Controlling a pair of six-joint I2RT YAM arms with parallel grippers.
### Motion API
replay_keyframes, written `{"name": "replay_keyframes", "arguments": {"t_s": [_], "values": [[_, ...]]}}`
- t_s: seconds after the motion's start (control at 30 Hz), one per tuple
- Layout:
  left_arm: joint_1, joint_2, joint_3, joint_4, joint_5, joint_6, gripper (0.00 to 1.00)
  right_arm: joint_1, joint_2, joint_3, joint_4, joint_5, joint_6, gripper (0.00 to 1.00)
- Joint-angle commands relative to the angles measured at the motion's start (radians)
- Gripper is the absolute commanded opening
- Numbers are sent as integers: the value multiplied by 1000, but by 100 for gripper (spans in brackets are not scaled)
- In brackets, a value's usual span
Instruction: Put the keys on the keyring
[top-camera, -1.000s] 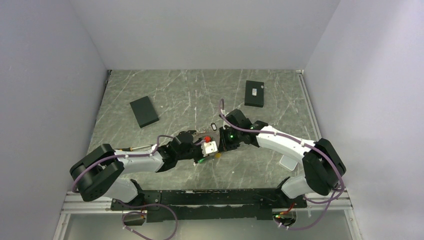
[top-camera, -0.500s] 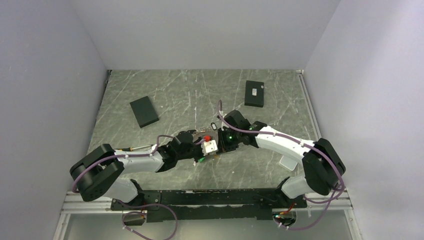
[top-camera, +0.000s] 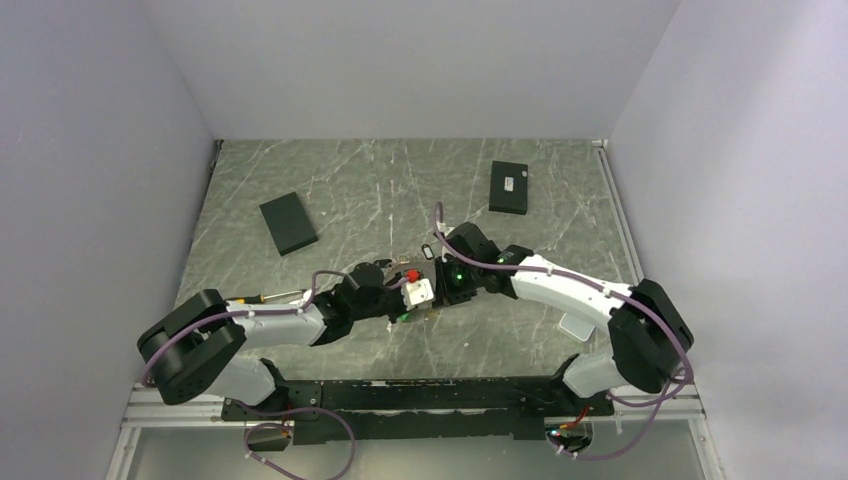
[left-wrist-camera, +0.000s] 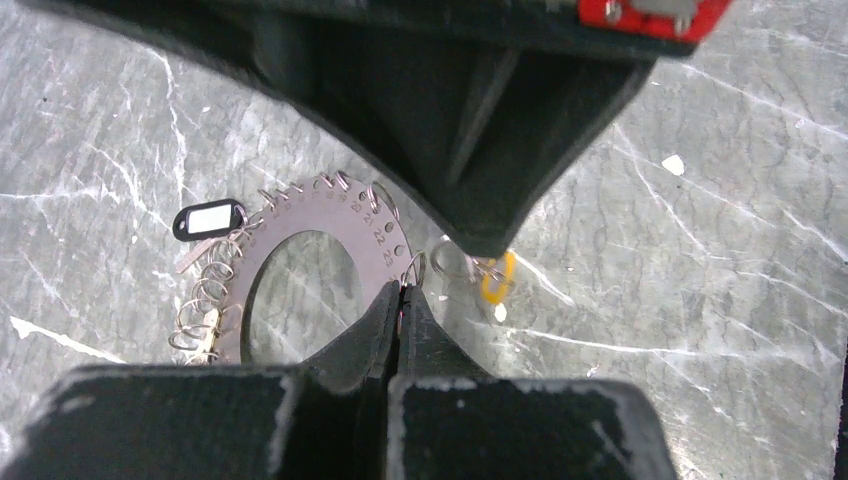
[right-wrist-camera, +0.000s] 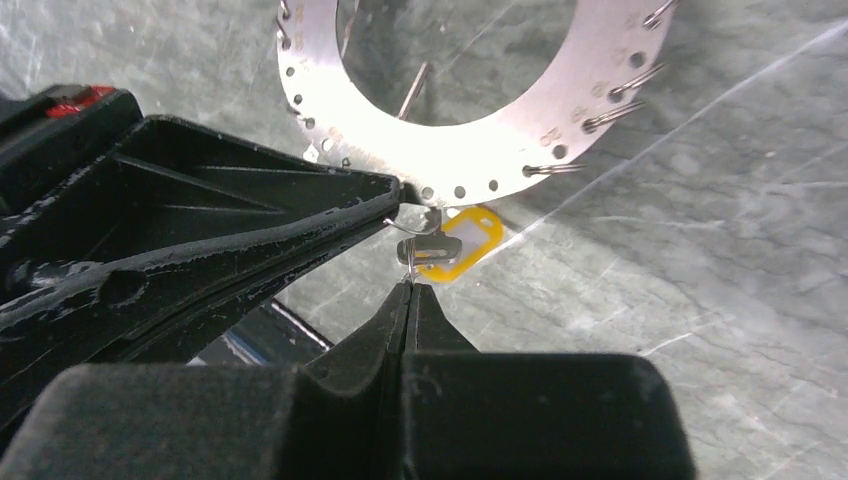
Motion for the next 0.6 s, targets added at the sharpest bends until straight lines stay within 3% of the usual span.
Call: {"name": "replay_keyframes", "arguments": {"t_s": [0.0, 0.3, 0.43, 0.57], "values": [[-6, -45, -14, 62, -5, -18, 0, 1, -85, -16, 54, 102, 17, 0], [-8, -117, -22, 65, -1, -27, 0, 6, -397, -296, 509, 145, -63, 0], [-9, -173, -15, 46, 4, -12, 0, 11, -555, -509, 820, 131, -102, 0], [-7, -221, 6, 6, 11, 13, 0, 16, -610, -619, 1045, 88, -129, 0]]}}
